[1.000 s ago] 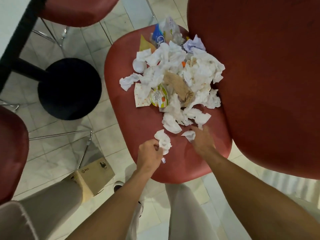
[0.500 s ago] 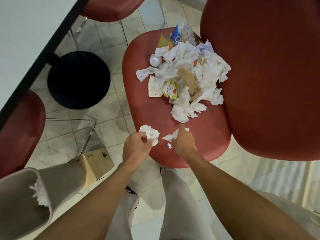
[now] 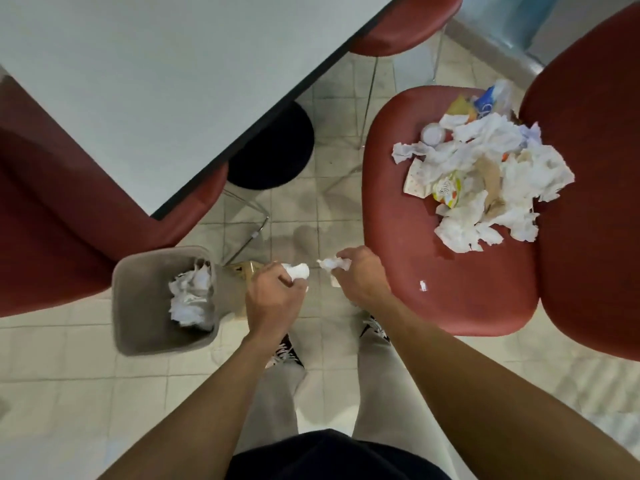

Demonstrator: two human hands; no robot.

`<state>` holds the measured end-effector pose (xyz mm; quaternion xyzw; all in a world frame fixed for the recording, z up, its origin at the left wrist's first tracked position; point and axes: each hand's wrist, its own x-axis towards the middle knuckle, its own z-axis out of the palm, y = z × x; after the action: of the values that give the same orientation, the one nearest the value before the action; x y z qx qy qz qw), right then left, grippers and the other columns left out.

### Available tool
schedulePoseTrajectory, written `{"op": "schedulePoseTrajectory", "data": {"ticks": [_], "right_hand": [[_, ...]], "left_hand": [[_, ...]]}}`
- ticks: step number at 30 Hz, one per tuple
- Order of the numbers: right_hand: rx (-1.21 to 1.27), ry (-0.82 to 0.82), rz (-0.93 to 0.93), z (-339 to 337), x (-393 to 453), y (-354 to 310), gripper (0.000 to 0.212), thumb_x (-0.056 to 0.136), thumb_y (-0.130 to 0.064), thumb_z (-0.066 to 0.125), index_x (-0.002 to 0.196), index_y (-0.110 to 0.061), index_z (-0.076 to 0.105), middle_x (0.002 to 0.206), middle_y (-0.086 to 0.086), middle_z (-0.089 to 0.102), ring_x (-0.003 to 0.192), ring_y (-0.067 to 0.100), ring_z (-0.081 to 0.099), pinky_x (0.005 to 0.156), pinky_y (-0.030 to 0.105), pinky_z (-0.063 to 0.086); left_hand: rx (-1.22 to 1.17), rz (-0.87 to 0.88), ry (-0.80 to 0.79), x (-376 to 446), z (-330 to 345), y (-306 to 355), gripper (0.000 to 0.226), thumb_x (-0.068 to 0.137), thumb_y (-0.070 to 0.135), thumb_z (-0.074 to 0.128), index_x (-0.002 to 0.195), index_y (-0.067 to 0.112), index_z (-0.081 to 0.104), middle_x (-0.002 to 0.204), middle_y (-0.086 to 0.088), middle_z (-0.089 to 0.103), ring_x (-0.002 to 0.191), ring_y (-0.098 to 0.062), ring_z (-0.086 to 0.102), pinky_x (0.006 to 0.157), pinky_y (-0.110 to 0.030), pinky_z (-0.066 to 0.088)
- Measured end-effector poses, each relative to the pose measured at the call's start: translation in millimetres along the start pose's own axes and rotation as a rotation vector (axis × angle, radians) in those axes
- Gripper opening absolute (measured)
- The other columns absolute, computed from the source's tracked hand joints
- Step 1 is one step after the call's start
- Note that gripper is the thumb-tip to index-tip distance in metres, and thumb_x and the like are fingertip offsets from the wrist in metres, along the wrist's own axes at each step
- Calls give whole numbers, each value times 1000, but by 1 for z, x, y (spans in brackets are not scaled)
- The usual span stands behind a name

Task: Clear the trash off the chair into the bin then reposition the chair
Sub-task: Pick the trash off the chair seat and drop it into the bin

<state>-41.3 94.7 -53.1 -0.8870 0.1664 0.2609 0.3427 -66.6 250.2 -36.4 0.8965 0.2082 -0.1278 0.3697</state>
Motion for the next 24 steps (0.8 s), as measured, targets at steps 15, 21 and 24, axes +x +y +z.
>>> {"op": "schedulePoseTrajectory", "data": {"ticks": [15,21,24], "right_hand": [[-66,-227,-375,147,-34,-168,50,82,-18,68,131,-20,56,122,4,64,103,18,62,82,16,41],[8,-250,-348,156,-41,-180,53,82,-6,65,133,-16,54,122,4,61,105,16,59,81,8,36],[-16,-229,-326,147,-36,-172,50,84,-10,64,132,-18,55,133,4,56,120,19,54,91,14,35]], "left_hand": [[-47,-241,286,26,-141,-155,24,80,18,71,102,15,61,97,-6,69,89,-29,62,79,-32,48],[-69,-253,266,35,-145,-173,33,77,12,74,109,14,64,109,-4,62,97,-21,58,82,-18,37],[-57,-235,256,35,-138,-169,31,79,9,71,108,17,65,112,-7,61,99,-24,59,86,-23,40]]}}
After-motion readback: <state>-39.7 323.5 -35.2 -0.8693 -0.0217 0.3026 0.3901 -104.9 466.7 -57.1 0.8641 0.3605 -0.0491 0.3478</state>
